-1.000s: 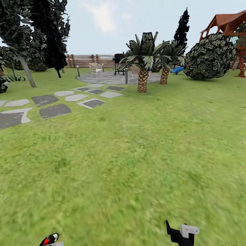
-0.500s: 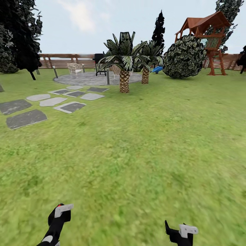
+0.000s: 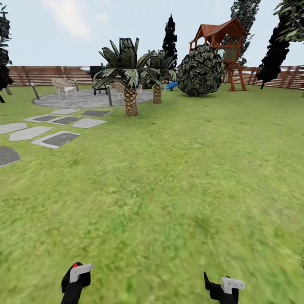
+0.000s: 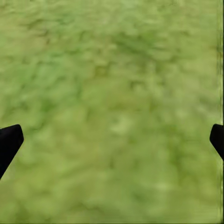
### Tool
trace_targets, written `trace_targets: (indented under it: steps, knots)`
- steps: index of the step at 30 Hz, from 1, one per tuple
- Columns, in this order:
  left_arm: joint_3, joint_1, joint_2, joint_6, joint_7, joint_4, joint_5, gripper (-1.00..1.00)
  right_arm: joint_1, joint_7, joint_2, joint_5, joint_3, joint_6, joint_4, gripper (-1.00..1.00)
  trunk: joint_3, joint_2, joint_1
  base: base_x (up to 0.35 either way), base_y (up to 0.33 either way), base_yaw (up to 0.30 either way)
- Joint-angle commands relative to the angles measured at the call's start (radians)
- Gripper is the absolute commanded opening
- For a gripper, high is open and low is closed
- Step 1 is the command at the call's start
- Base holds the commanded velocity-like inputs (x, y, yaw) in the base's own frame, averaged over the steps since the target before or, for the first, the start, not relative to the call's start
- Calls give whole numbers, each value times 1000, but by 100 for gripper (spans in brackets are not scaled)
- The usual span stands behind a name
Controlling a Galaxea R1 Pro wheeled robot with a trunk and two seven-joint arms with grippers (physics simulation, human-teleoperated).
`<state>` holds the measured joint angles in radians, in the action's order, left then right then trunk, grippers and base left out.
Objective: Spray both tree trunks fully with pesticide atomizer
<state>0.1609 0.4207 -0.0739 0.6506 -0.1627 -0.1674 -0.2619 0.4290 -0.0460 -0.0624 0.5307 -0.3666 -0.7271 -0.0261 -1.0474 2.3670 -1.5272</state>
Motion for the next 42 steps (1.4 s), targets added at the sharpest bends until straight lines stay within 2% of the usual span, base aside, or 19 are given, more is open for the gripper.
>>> trace_targets:
  steps: [1,11,42]
  knots:
    - [0,0,0,1,0,0,0,-100,0,0,0,0,0,0,0,100,0,0,0,301,-114,-300]
    - [0,0,-1,3,0,2,1,-100,0,0,0,0,0,0,0,100,0,0,0,231,-188,-300]
    - [-1,0,-4,4,-1,5,0,-100,-1,-2,0,-2,0,0,0,100,0,0,0,140,-251,-300]
